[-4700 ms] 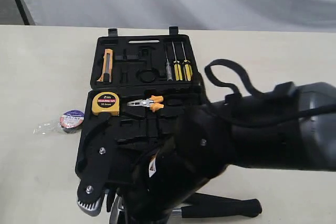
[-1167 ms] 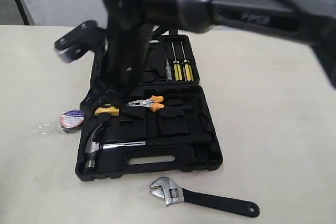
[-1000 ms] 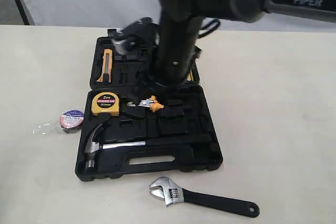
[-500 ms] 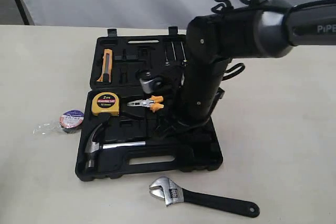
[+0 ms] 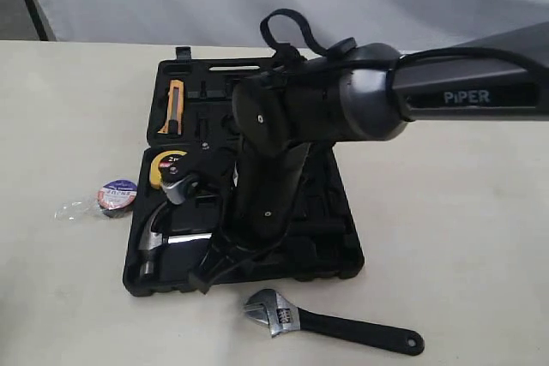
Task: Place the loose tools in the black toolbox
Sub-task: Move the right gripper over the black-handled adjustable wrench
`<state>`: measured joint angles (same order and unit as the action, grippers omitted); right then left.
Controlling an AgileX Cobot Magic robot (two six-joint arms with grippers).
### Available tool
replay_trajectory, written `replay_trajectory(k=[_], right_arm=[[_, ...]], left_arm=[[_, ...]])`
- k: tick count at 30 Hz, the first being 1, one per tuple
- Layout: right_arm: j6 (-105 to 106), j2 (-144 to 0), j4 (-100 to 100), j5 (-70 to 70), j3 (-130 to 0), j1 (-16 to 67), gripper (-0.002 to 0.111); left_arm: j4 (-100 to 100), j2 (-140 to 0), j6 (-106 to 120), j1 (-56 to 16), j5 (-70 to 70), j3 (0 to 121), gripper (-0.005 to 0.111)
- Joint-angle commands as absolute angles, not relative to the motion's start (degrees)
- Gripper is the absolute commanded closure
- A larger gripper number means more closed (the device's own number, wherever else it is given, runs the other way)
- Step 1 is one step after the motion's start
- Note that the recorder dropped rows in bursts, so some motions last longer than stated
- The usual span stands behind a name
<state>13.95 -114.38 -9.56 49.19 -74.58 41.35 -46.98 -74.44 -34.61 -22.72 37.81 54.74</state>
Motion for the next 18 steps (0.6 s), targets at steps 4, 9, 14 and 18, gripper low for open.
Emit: replay_trajectory(k=[4, 9, 14, 18], right_arm=[[15.3, -117.6, -13.4, 44.0, -74.6, 42.2, 0.108], [15.6, -117.6, -13.6, 43.4, -74.6, 42.5, 0.108], [15.4, -118.9, -14.7, 41.7, -74.6, 43.1, 0.108], [15.4, -120.0, -19.3, 39.2, -74.6, 43.3, 0.108]], left_arm=[[-46.2, -74.0, -35.2, -22.5, 36.8, 54.2, 0.105], [-46.2, -74.0, -35.2, -22.5, 36.8, 54.2, 0.105], [-46.2, -74.0, -35.2, -22.5, 36.8, 54.2, 0.105], [-46.2, -74.0, -35.2, -22.5, 36.8, 54.2, 0.105]])
